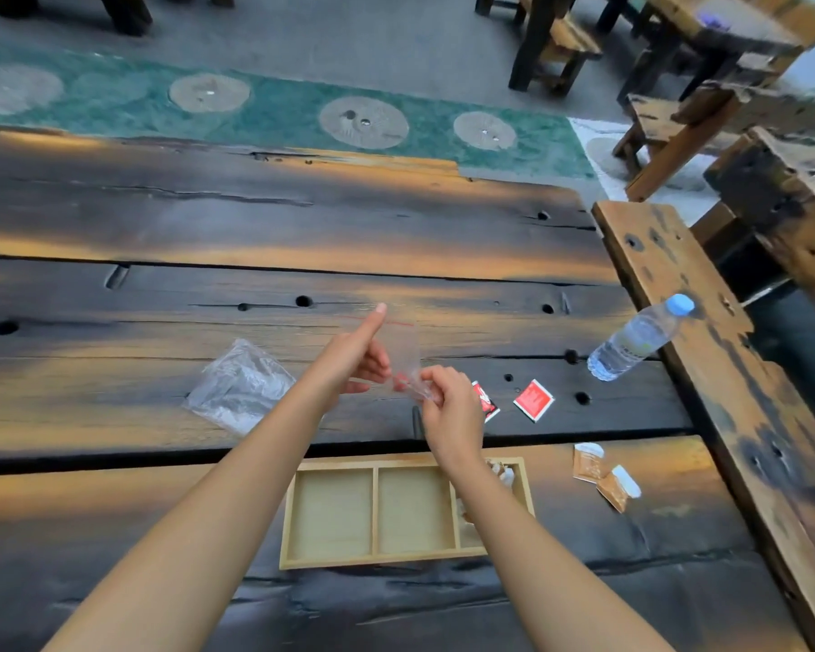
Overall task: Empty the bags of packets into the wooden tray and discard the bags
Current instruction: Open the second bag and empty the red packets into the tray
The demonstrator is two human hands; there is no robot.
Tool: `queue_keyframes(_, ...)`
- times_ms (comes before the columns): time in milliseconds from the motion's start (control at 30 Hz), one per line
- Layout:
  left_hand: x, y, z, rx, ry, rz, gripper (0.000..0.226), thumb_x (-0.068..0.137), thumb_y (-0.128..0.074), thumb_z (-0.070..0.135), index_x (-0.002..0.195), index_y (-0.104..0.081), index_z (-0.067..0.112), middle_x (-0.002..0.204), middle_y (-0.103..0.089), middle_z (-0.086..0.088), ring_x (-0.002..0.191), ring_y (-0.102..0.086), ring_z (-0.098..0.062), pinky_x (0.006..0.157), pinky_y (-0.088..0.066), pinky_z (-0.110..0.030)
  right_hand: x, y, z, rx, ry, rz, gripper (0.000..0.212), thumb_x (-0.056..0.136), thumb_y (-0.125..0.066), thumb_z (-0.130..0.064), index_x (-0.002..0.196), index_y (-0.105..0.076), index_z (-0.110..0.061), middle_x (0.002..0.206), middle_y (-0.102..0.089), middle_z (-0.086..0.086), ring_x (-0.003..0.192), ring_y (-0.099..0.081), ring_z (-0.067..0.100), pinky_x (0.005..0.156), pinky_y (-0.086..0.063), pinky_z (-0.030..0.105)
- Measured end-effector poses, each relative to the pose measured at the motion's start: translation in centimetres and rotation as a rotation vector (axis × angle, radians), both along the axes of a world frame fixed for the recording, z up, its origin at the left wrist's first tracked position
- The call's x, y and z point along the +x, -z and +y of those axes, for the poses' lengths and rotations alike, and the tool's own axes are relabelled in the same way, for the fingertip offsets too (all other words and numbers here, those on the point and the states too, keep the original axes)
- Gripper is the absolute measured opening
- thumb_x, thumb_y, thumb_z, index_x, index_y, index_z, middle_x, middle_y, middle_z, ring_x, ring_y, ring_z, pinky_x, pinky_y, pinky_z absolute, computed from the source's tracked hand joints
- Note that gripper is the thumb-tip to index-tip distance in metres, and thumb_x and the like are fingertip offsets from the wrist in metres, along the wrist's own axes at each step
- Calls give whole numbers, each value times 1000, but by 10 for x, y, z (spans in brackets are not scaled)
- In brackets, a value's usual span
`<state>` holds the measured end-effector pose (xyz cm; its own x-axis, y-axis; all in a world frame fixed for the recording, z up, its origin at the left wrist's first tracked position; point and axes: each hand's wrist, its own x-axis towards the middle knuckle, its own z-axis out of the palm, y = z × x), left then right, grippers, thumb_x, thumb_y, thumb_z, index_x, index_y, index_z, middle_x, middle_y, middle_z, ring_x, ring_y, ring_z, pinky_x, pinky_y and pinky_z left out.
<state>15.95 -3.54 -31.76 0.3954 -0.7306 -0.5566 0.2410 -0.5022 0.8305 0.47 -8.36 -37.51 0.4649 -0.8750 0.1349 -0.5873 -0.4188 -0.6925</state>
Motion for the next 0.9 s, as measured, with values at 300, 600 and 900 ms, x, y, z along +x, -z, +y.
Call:
queue_keyframes(300, -7, -3, 25, 104, 114, 185, 22, 86, -50, 32, 69, -58, 20, 59, -68, 6, 60, -60, -10, 53, -42, -21, -39, -13, 18, -132, 7, 40, 25, 74, -59, 3, 81, -68, -19, 73, -62, 0, 75, -54, 24, 68, -32, 31)
queue_keyframes(600, -33, -22, 31, -74, 159, 46, 21, 90, -55, 23, 70, -61, 19, 60, -66, 9, 64, -56, -7, 56, -39, -20, -65, -26, 25, 215, -192, 180, 26, 72, -59, -6, 88, -60, -27, 65, -48, -11, 69, -50, 15, 67, -45, 37)
queue_keyframes(900, -61, -43, 34, -196, 375, -238, 28, 89, -59, 20, 62, -54, 20, 61, -55, 4, 59, -50, -6, 61, -38, -21, -75, -90, 11, 428, -256, -54, 15, 93, -55, -19, 94, -68, -11, 90, -72, 5, 85, -67, 15, 80, -52, 30)
